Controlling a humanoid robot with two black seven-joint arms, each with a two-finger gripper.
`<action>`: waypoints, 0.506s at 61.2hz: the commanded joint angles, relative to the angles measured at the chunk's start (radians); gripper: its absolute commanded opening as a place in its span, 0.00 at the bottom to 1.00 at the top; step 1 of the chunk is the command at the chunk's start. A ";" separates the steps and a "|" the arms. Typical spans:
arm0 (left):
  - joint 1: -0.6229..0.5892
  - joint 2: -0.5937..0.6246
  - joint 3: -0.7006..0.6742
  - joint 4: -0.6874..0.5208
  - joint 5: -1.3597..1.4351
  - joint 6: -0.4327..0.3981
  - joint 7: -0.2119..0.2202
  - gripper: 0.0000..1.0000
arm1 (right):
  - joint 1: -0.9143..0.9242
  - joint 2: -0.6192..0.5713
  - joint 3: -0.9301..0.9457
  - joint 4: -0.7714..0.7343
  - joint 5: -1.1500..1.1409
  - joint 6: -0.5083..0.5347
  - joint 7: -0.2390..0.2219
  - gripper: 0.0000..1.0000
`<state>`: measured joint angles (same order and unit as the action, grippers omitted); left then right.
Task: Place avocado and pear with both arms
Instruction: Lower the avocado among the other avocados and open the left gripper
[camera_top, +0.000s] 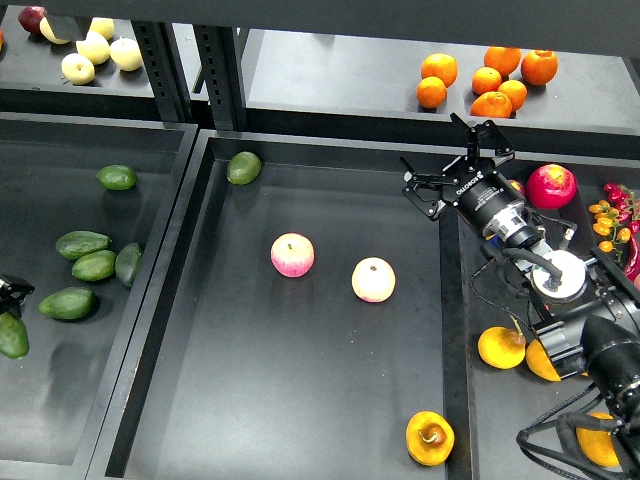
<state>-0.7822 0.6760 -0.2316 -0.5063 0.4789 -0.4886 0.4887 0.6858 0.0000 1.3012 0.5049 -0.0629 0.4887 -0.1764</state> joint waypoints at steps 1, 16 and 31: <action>0.015 -0.013 0.000 0.012 0.001 0.000 0.000 0.44 | 0.000 0.000 -0.002 0.000 0.000 0.000 0.000 1.00; 0.018 -0.036 0.006 0.048 0.001 0.000 0.000 0.45 | 0.000 0.000 -0.002 0.004 0.000 0.000 0.000 1.00; 0.043 -0.069 0.009 0.078 0.001 0.000 0.000 0.46 | -0.002 0.000 -0.002 0.004 0.000 0.000 0.000 1.00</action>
<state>-0.7485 0.6175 -0.2245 -0.4372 0.4799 -0.4886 0.4886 0.6842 0.0000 1.2992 0.5093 -0.0629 0.4887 -0.1764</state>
